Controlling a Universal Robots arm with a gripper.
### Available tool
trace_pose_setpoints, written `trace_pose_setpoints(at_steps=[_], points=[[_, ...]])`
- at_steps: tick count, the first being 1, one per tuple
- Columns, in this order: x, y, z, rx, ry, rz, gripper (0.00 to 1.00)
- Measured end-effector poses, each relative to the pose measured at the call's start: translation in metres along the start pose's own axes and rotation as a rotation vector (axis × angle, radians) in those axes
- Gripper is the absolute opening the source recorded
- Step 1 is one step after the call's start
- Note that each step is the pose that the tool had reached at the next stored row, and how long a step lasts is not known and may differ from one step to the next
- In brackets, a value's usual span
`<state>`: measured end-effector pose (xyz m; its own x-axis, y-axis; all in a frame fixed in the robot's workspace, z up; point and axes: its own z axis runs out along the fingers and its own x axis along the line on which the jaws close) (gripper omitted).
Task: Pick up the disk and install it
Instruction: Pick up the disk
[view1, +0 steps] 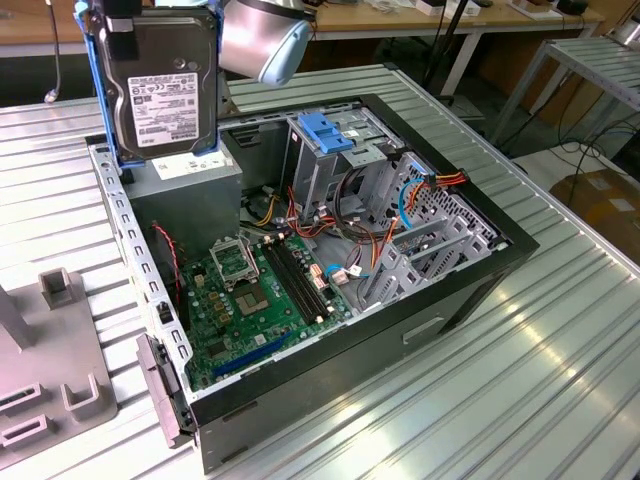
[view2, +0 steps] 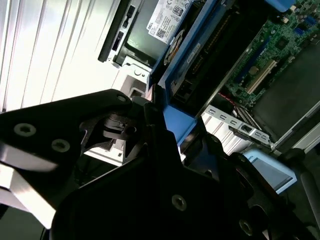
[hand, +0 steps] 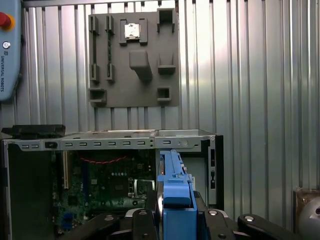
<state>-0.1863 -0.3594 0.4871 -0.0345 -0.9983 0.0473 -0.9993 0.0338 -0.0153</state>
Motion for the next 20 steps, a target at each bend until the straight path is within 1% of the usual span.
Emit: trace_pose_setpoints(at_steps=[1, 2, 3, 4, 5, 6, 7, 8, 12, 17, 19, 20], points=[[-0.0001, -0.0025, 0.0000, 0.0002, 0.0000, 0.000, 0.37], [-0.0002, -0.0052, 0.0000, 0.0019, 0.0000, 0.000, 0.37], [-0.0002, -0.0061, 0.0000, 0.0081, -0.0003, 0.000, 0.37], [-0.0002, -0.0067, 0.0001, 0.0176, -0.0006, 0.001, 0.37], [-0.0003, -0.0077, 0.0001, 0.0291, -0.0009, 0.001, 0.37], [-0.0003, -0.0085, 0.0001, 0.0331, -0.0011, 0.001, 0.37], [-0.0004, -0.0109, 0.0003, 0.0336, -0.0012, 0.002, 0.37], [-0.0003, -0.0157, 0.0004, 0.0335, -0.0011, 0.002, 0.37], [0.0045, -0.0176, 0.0011, 0.0334, -0.0011, 0.002, 0.37], [0.0173, -0.0191, 0.0025, 0.0335, -0.0012, 0.002, 0.37], [0.0215, -0.0217, 0.0032, 0.0334, -0.0011, 0.002, 0.37], [0.0226, -0.0251, 0.0036, 0.0335, -0.0012, 0.002, 0.37]])
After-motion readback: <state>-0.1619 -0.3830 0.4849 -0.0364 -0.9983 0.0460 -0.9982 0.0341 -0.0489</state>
